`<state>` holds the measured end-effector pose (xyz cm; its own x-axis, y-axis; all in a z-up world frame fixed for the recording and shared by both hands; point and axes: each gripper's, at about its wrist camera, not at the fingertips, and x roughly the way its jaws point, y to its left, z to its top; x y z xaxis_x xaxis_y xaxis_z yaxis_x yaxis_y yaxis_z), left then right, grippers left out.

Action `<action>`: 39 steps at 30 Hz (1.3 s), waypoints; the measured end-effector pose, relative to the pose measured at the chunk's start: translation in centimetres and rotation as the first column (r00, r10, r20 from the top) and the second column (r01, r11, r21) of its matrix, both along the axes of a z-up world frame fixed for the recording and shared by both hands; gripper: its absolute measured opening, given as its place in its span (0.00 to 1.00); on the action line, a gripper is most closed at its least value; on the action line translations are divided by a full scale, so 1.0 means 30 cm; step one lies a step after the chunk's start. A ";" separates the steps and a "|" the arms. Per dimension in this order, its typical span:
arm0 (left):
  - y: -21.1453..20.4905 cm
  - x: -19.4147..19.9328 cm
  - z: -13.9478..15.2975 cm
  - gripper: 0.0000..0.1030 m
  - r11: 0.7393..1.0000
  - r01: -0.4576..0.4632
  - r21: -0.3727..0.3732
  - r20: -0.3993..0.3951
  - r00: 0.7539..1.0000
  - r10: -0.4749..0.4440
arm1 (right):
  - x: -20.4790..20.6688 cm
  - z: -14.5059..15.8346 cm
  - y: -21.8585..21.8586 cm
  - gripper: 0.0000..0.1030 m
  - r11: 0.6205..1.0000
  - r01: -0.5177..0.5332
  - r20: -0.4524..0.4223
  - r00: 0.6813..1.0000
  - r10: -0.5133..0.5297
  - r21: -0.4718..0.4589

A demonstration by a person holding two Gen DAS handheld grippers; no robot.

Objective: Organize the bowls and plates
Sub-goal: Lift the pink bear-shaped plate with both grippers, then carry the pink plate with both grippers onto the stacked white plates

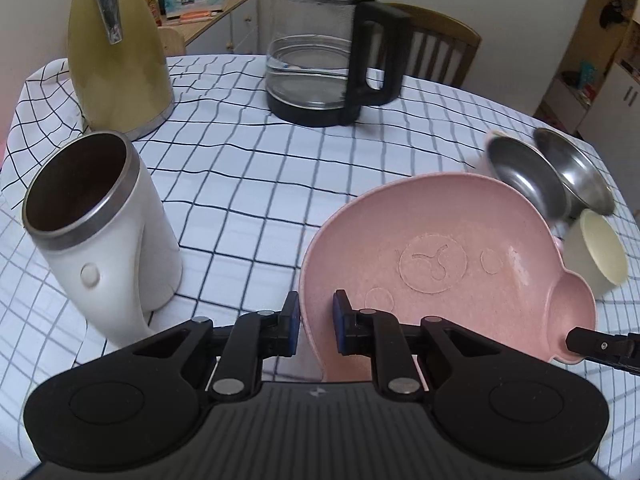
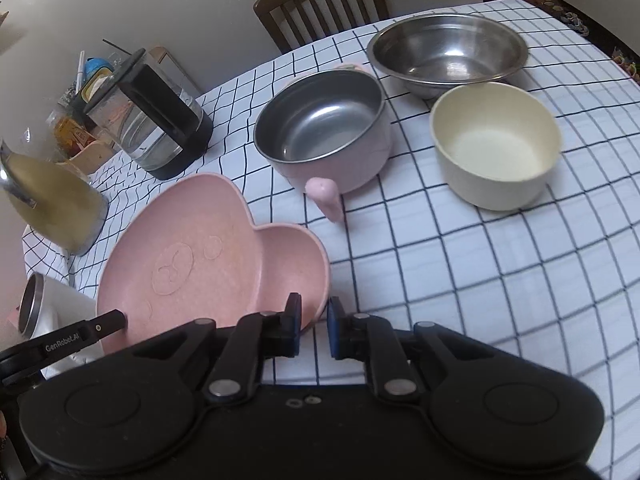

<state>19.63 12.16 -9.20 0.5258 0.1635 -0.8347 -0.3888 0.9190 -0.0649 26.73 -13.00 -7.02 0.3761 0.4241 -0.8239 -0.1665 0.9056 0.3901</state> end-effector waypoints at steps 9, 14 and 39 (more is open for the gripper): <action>-0.142 -0.143 0.040 0.16 0.996 0.088 -0.011 -0.022 0.996 -0.088 | -0.179 0.044 -0.147 0.13 0.998 0.067 -0.035 0.997 -0.067 -0.009; -0.198 -0.220 0.046 0.16 0.992 0.128 -0.024 -0.028 0.991 -0.128 | -0.276 0.050 -0.216 0.13 0.995 0.104 -0.048 0.993 -0.104 -0.010; -0.374 -0.432 -0.044 0.15 0.971 0.233 -0.045 -0.086 0.968 -0.236 | -0.549 -0.031 -0.412 0.13 0.981 0.187 -0.121 0.974 -0.191 -0.043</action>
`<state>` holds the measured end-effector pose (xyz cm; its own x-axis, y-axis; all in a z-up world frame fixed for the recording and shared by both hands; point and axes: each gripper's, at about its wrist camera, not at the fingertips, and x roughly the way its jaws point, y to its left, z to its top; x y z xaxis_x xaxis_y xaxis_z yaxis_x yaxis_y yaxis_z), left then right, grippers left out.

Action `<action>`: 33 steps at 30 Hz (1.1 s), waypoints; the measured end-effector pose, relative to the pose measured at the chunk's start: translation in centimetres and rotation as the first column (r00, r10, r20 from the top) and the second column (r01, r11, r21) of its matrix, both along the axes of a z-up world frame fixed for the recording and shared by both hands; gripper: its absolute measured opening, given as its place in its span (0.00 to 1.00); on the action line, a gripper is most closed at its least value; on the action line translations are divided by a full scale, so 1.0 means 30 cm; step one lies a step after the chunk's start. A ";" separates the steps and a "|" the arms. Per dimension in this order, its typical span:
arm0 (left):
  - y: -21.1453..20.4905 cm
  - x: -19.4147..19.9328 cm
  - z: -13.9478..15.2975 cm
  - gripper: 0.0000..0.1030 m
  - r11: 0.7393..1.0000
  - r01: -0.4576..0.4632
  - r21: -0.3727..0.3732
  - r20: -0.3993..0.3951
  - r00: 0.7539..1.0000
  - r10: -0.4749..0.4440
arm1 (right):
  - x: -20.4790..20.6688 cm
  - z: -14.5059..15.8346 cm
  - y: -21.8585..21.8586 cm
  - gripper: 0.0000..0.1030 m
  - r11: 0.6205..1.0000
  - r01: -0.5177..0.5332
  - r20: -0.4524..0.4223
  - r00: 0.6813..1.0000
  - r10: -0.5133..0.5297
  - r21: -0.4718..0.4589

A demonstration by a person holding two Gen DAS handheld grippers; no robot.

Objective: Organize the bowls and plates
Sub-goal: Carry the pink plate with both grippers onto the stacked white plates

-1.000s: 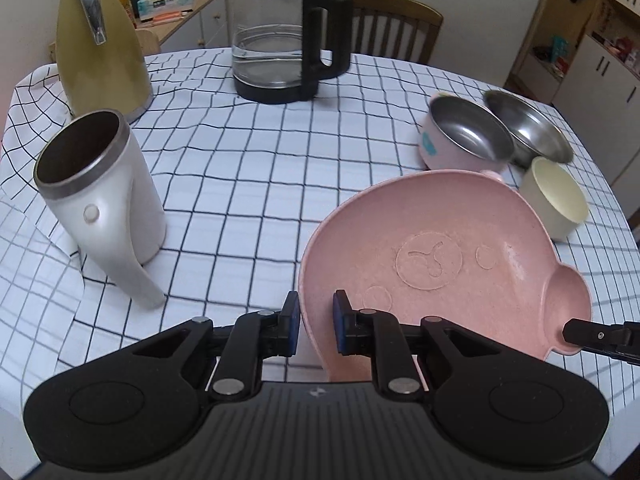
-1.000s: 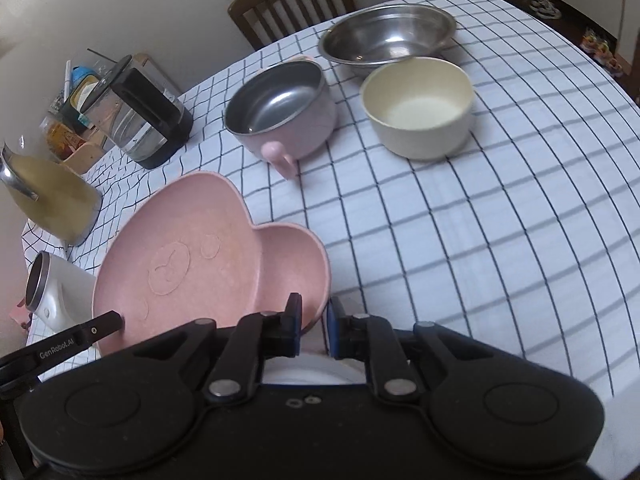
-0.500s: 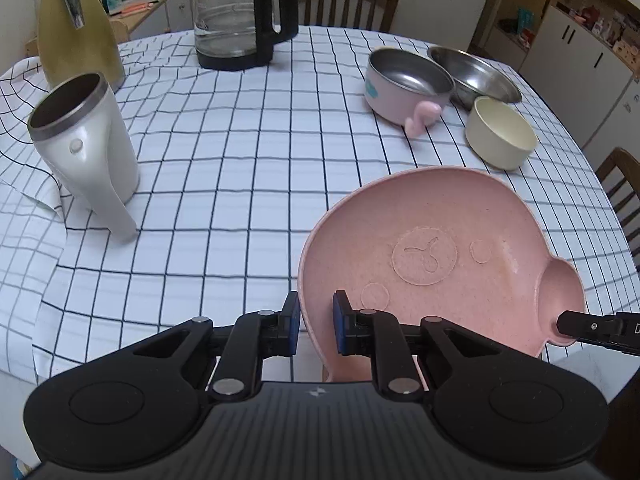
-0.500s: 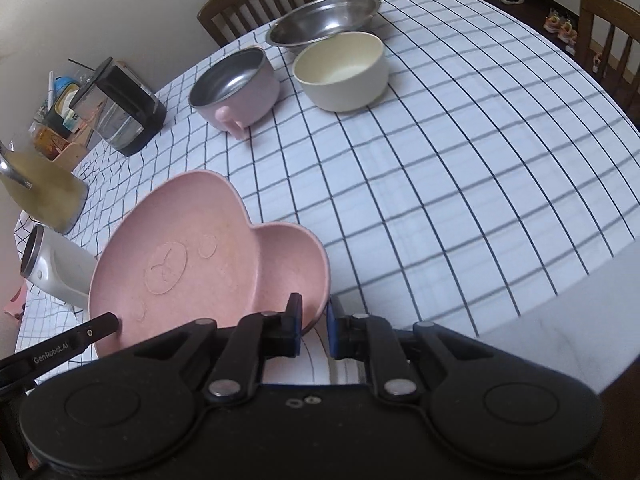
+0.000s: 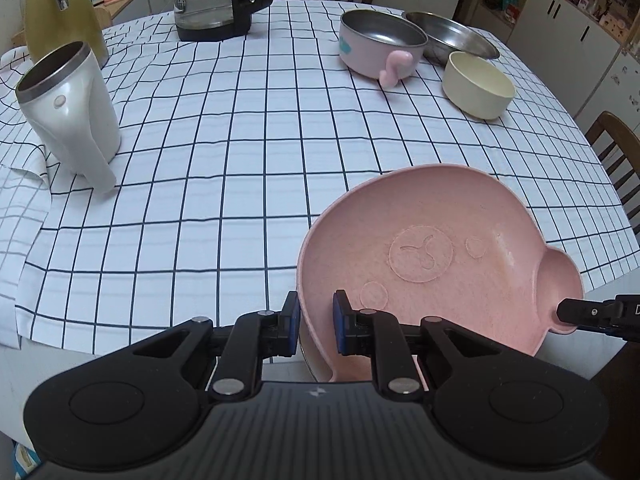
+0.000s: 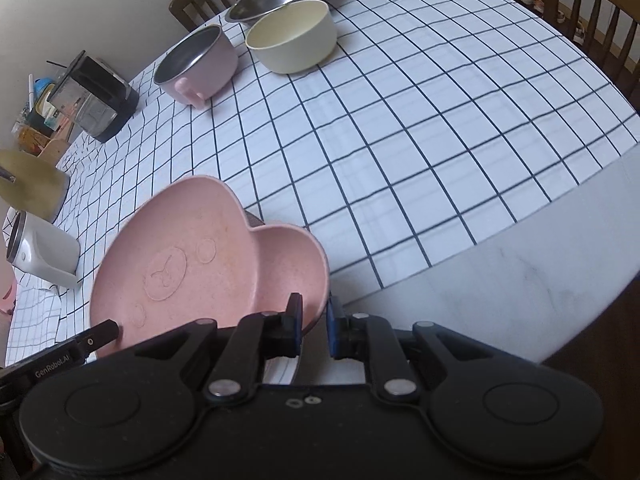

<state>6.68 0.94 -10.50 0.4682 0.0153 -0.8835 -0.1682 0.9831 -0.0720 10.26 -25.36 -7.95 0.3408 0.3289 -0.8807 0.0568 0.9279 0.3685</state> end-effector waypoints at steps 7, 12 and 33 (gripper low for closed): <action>-0.025 -0.015 -0.002 0.16 1.000 0.028 0.013 0.001 1.000 -0.028 | -0.017 -0.003 -0.017 0.13 1.000 -0.005 0.002 1.000 0.005 -0.008; -0.017 -0.034 -0.031 0.16 1.000 0.029 -0.001 -0.035 0.999 -0.029 | -0.039 -0.014 -0.032 0.13 1.000 -0.019 -0.039 0.999 0.019 0.002; 0.003 -0.017 -0.006 0.16 1.000 0.012 -0.011 -0.006 1.000 -0.012 | -0.029 0.028 -0.043 0.34 0.999 -0.045 -0.006 0.999 0.045 -0.003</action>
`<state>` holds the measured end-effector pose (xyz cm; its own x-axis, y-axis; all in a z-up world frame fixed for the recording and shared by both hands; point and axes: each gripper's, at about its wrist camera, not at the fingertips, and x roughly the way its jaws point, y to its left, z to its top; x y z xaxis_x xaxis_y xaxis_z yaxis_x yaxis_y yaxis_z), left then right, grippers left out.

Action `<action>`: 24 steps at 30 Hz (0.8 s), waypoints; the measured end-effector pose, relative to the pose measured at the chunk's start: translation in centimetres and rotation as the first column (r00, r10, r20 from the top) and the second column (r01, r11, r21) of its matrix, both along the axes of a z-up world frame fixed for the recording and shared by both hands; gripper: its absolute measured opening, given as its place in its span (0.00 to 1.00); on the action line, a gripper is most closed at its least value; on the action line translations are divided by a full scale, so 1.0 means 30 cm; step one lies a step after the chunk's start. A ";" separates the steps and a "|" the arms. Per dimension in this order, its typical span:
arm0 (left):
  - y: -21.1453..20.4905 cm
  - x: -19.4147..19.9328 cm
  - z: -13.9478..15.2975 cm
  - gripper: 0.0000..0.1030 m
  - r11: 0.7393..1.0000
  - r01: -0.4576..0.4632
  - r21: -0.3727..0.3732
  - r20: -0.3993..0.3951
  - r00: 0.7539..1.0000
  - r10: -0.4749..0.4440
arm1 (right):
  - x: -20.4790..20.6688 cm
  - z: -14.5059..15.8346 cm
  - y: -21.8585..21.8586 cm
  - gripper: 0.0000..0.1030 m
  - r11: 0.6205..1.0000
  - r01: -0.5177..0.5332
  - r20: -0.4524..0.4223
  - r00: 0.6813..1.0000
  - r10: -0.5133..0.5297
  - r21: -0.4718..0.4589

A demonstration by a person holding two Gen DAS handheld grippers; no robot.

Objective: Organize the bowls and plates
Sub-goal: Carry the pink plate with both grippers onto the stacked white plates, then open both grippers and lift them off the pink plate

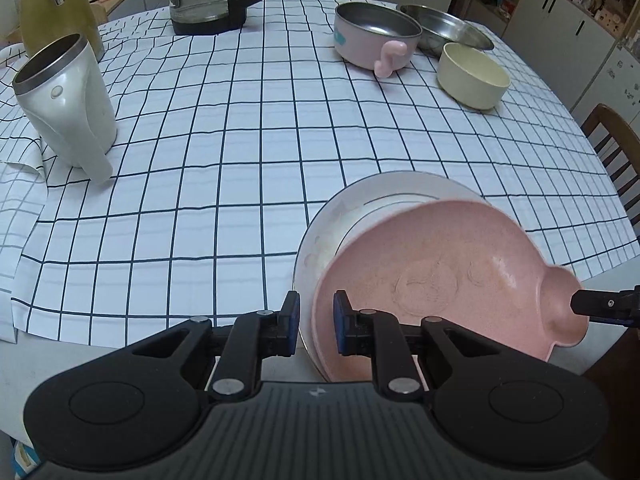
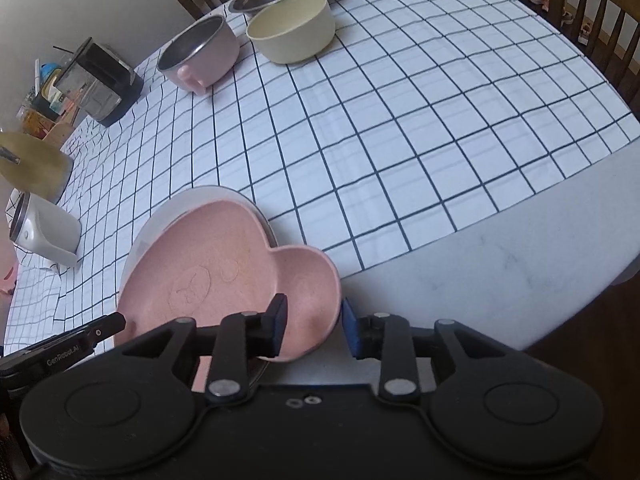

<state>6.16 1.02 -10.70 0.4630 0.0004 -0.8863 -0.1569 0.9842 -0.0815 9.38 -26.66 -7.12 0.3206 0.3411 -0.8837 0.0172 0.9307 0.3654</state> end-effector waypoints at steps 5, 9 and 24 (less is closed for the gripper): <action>-0.009 0.006 0.028 0.16 1.000 0.013 -0.009 0.026 1.000 -0.013 | 0.005 0.031 0.005 0.41 1.000 -0.015 0.033 0.999 0.015 0.000; -0.026 0.009 0.065 0.22 0.999 0.032 -0.030 0.064 0.997 -0.030 | 0.009 0.062 0.002 0.46 1.000 -0.030 0.071 0.997 0.031 -0.005; -0.134 0.045 0.241 0.54 0.995 0.096 -0.012 0.212 0.973 -0.091 | 0.056 0.202 0.014 0.60 0.990 -0.136 0.235 0.962 0.141 -0.040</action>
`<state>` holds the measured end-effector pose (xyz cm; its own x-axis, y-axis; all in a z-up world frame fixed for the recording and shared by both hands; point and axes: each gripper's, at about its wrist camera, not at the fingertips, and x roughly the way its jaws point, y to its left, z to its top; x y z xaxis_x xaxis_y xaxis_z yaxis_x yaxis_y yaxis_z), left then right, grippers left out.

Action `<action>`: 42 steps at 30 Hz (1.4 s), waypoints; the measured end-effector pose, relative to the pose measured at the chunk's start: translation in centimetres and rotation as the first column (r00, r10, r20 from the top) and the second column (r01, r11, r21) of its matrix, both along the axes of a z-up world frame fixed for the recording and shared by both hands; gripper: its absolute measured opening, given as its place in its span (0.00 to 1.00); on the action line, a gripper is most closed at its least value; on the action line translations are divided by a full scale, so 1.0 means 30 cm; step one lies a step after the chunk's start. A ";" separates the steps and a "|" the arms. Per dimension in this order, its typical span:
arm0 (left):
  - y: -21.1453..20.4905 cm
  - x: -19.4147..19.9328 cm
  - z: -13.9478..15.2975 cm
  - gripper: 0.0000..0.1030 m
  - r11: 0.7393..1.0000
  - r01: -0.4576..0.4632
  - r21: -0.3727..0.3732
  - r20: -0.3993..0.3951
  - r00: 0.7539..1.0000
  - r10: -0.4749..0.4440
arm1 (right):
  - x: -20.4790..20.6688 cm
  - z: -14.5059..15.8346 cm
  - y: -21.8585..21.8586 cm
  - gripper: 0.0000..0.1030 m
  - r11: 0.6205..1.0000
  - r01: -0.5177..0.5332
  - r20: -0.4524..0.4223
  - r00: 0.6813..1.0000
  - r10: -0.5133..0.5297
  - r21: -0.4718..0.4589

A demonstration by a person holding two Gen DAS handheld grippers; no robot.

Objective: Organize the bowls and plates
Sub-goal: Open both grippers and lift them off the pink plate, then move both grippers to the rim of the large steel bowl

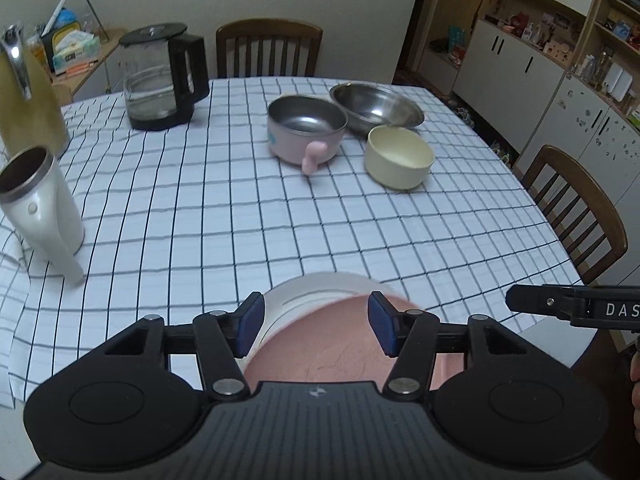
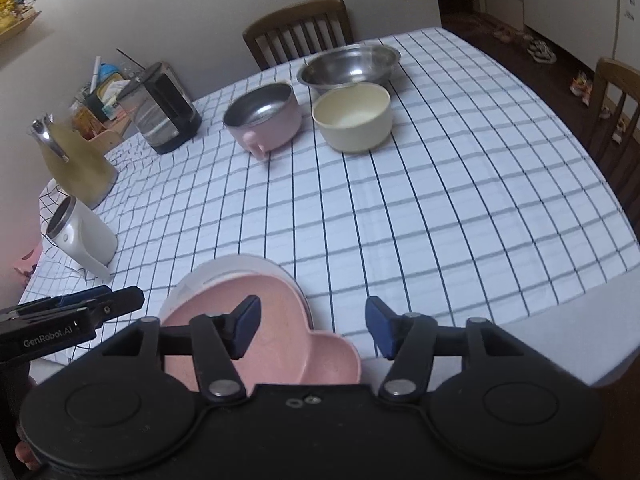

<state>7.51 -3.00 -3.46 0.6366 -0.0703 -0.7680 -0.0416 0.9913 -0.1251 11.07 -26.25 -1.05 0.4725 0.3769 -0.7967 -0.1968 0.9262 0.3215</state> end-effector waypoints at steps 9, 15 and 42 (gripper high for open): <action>-0.115 0.136 0.094 0.62 1.000 0.001 0.022 0.081 0.997 -0.003 | 0.131 0.100 -0.049 0.74 0.999 -0.052 0.115 0.992 0.052 -0.003; -0.215 0.256 0.136 0.70 0.999 -0.024 0.035 0.118 0.993 0.019 | 0.254 0.148 -0.106 0.78 0.993 -0.112 0.169 0.979 0.115 -0.025; -0.367 0.954 0.102 0.77 0.972 -0.224 0.066 0.210 0.956 0.207 | 1.012 0.108 -0.232 0.97 0.949 -0.295 0.280 0.907 0.314 -0.110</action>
<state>36.12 -14.01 -0.38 0.7703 0.1475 -0.6204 -0.2385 0.9689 -0.0657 41.42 -33.21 2.20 0.5563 0.4925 -0.6692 -0.5481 0.8229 0.1500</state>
